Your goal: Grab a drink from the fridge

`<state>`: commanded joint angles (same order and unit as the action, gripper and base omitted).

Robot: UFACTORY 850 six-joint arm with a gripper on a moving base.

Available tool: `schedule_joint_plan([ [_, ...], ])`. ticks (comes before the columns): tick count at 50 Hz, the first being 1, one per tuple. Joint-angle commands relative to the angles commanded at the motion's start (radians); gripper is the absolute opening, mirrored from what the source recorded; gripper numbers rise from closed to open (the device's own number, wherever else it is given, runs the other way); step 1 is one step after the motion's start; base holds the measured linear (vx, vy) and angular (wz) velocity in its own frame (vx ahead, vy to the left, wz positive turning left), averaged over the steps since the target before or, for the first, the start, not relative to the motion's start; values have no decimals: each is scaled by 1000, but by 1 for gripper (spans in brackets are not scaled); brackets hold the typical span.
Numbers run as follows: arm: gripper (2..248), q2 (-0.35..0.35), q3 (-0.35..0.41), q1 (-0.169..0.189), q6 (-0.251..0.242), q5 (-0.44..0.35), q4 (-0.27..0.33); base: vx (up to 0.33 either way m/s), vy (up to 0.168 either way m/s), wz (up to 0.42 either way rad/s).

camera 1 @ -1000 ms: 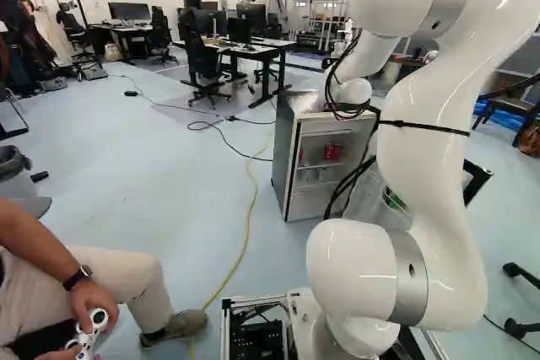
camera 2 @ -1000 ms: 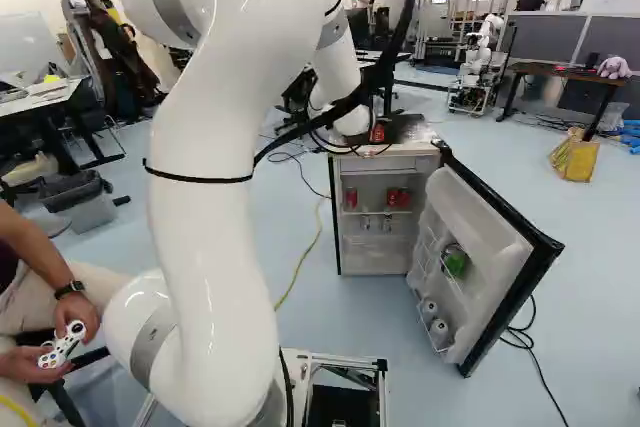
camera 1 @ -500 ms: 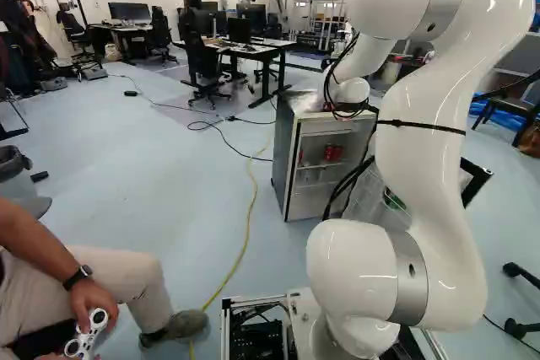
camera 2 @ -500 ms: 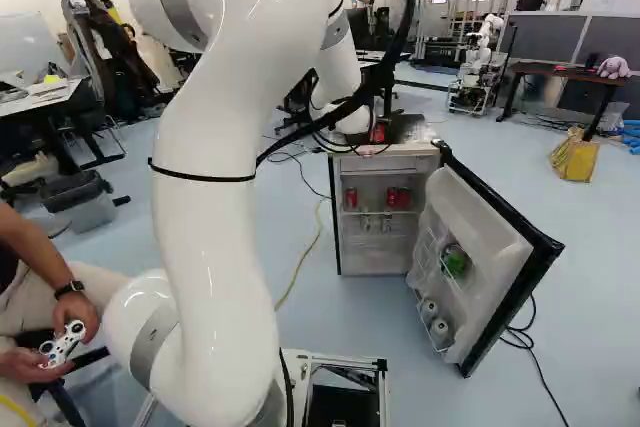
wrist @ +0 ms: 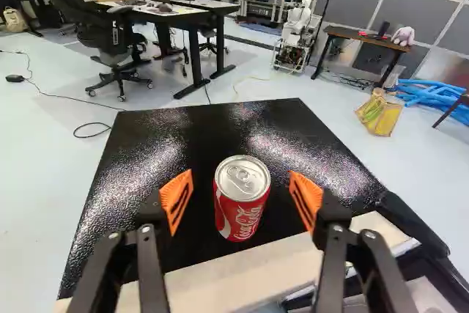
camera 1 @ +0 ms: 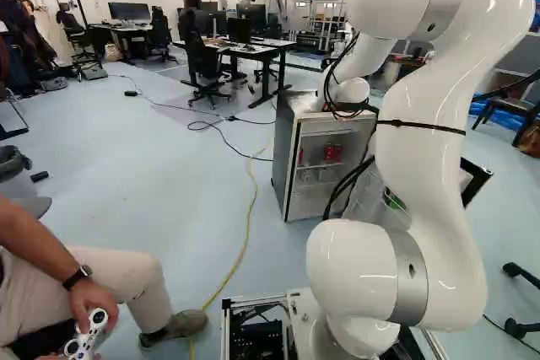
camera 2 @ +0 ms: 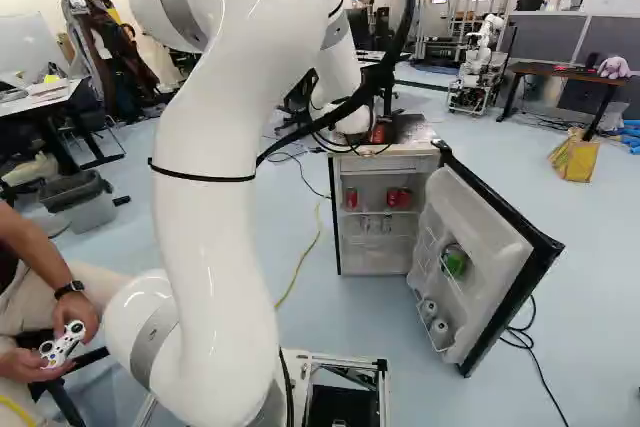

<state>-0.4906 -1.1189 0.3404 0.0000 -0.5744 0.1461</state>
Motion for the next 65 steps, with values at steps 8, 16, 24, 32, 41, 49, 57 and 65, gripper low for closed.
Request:
schedule_joint_plan([
  [8, 237, 0, 0, 0, 0, 0, 0, 0, 0, 0],
  [16, 247, 1, 1, 0, 0, 0, 0, 0, 0, 0],
  [24, 247, 13, 16, 0, 0, 0, 0, 0, 0, 0],
  [32, 247, 29, 37, -1, 0, 0, 0, 0, 0, 0],
  [41, 247, 48, 61, -1, 0, 0, 0, 0, 0, 0],
  [49, 247, 65, 82, -2, 0, 0, 0, 0, 0, 0],
  [57, 247, 83, 105, -2, 0, 0, 0, 0, 0, 0],
  [65, 247, 103, 130, -2, 0, 0, 0, 0, 0, 0],
])
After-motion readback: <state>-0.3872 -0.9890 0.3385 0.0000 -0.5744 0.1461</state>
